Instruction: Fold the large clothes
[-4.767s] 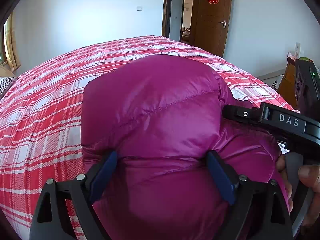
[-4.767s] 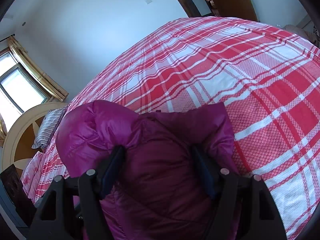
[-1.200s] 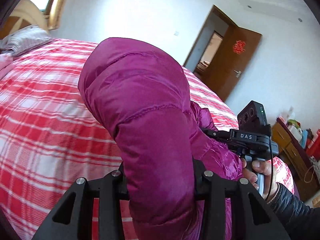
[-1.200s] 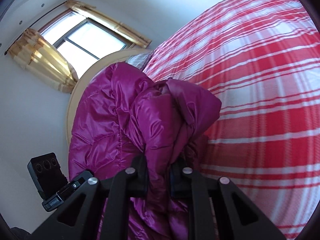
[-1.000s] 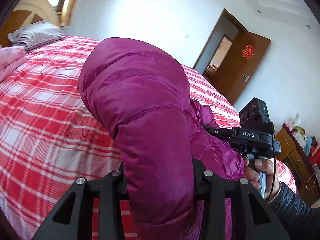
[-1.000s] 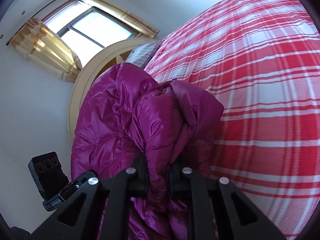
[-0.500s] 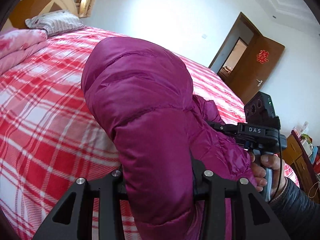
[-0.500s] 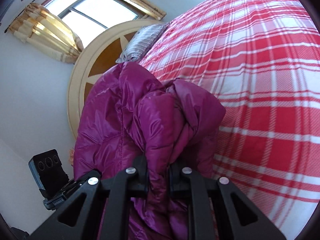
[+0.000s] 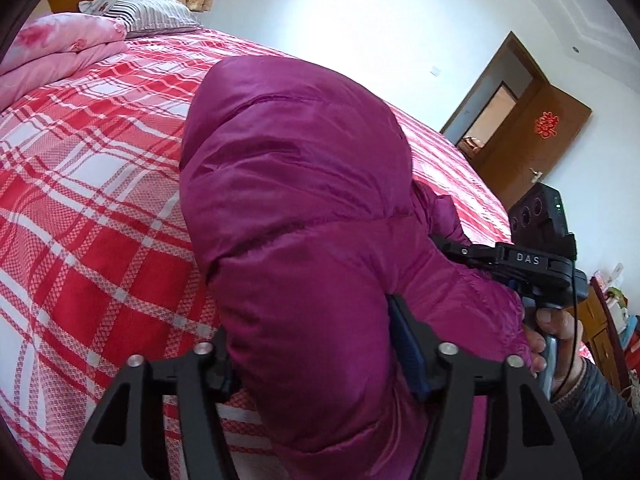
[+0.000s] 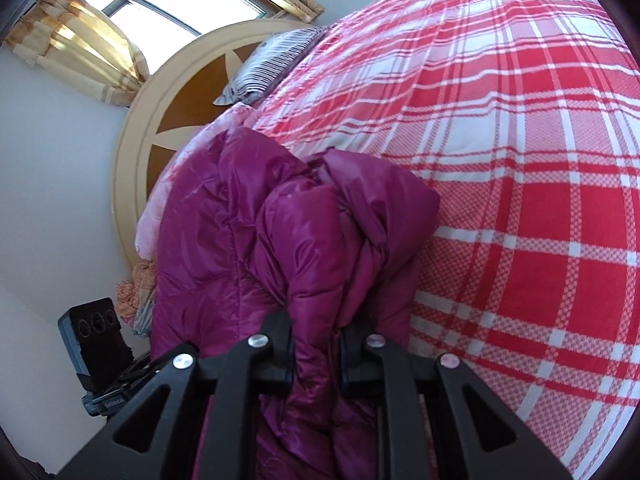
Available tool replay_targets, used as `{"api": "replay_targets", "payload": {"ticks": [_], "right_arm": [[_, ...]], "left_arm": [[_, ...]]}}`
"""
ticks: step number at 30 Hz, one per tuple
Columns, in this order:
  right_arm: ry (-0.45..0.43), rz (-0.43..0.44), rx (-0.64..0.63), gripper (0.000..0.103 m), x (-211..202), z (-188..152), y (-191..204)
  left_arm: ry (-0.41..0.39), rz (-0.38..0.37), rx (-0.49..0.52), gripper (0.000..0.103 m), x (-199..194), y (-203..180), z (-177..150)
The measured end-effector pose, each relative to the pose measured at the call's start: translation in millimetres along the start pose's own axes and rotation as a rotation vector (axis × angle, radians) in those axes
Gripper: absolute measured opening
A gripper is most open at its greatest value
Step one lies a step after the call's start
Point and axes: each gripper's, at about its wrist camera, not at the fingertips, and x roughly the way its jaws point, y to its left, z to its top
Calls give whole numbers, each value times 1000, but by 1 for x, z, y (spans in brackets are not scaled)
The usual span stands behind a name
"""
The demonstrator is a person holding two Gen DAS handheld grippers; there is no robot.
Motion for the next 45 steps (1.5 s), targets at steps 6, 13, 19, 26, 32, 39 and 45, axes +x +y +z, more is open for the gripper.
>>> {"api": "replay_targets", "payload": {"ticks": [6, 13, 19, 26, 32, 39, 45], "right_arm": [[10, -27, -8, 20, 6, 0, -1], [8, -49, -28, 20, 8, -4, -1], [1, -78, -57, 19, 11, -7, 1], [-30, -206, -103, 46, -3, -11, 17], [-155, -264, -26, 81, -55, -28, 26], [-292, -362, -65, 84, -117, -61, 79], [-425, -485, -251, 95, -154, -90, 147]], "left_arm": [[10, 7, -21, 78, 5, 5, -8], [-4, 43, 17, 83, 9, -1, -10], [-13, 58, 23, 84, 13, -4, -8], [-17, 165, -4, 84, -7, -25, -7], [-122, 225, 119, 84, -68, -71, -10], [-205, 245, 209, 84, -117, -110, -11], [-253, 209, 253, 85, -132, -128, -13]]}}
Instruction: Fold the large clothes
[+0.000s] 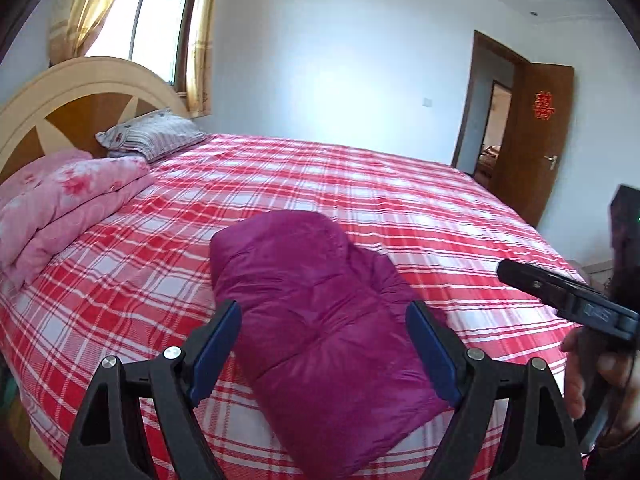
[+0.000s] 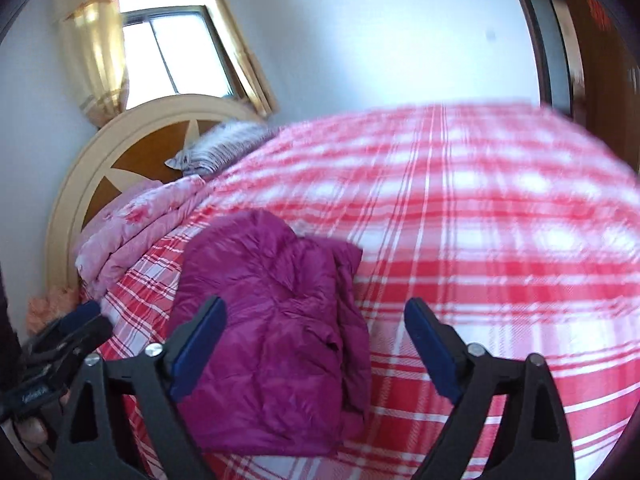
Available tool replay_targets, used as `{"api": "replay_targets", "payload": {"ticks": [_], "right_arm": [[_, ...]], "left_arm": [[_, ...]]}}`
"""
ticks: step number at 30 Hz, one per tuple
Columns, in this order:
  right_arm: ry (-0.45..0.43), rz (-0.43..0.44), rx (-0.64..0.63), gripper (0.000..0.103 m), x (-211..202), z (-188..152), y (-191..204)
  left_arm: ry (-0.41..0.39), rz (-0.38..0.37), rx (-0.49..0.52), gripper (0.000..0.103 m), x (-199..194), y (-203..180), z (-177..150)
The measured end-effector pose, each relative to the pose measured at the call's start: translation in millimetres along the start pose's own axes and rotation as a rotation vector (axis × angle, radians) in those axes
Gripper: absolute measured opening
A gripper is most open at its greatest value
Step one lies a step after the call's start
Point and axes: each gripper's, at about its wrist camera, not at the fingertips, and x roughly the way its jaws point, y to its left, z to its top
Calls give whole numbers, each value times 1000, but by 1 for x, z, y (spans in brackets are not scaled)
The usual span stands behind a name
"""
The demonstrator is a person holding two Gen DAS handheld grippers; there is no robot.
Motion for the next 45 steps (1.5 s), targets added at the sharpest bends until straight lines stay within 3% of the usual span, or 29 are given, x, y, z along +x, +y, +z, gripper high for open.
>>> {"api": "replay_targets", "payload": {"ticks": [3, 8, 28, 32, 39, 41, 43, 45], "right_arm": [[-61, -49, -76, 97, -19, 5, 16], [-125, -61, -100, 98, -31, 11, 28], [-161, -34, -118, 101, -50, 3, 42], [-167, -35, -122, 102, -51, 2, 43], [-189, -33, -134, 102, -57, 2, 46], [-198, -31, -133, 102, -59, 2, 47], [-204, -28, -134, 102, -61, 2, 47], [-206, -27, -137, 102, -62, 3, 48]], "left_arm": [[-10, -12, 2, 85, -2, -1, 3], [-39, -21, -3, 85, -13, -1, 7], [-60, 17, -12, 85, -19, 2, 10], [-52, 67, 2, 85, -16, 1, 10], [-55, 82, 2, 85, -17, 3, 10], [-63, 83, 4, 86, -19, 2, 12], [-67, 79, -9, 96, -21, 3, 13], [-90, 102, -4, 96, -25, 2, 14]]}}
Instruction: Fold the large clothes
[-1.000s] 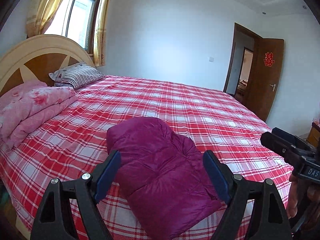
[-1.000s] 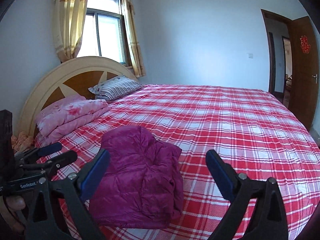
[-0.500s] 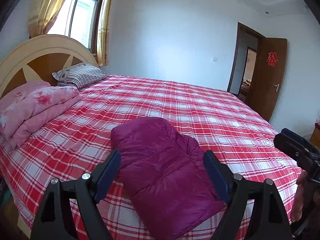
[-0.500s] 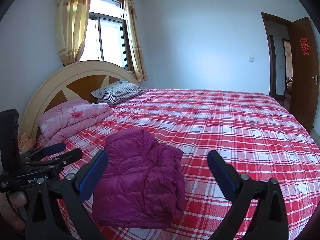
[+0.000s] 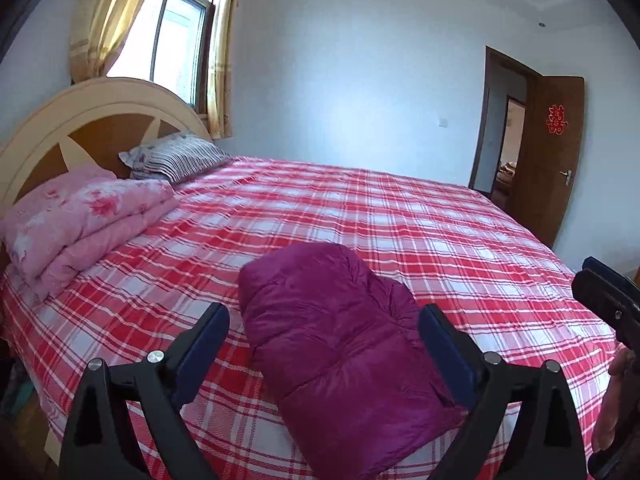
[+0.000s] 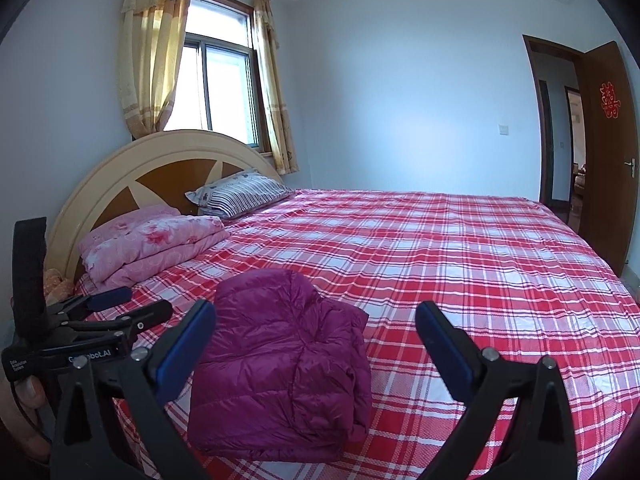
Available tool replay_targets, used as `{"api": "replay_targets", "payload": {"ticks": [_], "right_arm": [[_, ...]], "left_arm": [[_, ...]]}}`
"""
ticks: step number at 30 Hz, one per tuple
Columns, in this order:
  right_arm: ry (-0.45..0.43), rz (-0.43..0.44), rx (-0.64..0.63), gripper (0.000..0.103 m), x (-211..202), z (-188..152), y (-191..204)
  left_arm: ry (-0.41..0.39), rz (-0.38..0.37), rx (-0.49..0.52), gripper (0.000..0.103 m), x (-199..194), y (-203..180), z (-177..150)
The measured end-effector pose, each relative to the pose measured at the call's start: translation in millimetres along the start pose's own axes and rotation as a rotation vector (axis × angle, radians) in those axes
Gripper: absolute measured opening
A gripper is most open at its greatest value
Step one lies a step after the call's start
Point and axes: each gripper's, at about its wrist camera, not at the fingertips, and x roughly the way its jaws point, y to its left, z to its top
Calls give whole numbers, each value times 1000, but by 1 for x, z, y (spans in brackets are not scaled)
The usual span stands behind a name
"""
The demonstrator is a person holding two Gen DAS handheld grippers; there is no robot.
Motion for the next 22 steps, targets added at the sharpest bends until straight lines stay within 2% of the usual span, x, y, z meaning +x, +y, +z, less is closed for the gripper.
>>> {"api": "replay_targets", "payload": {"ticks": [6, 12, 22], "right_arm": [[-8, 11, -6, 103, -3, 2, 4], [-23, 25, -19, 103, -6, 3, 8], [-9, 28, -33, 103, -2, -1, 11]], "left_arm": [[-41, 43, -9, 98, -8, 4, 4], [-67, 37, -34, 100, -11, 12, 4], [-95, 27, -9, 100, -10, 8, 1]]}}
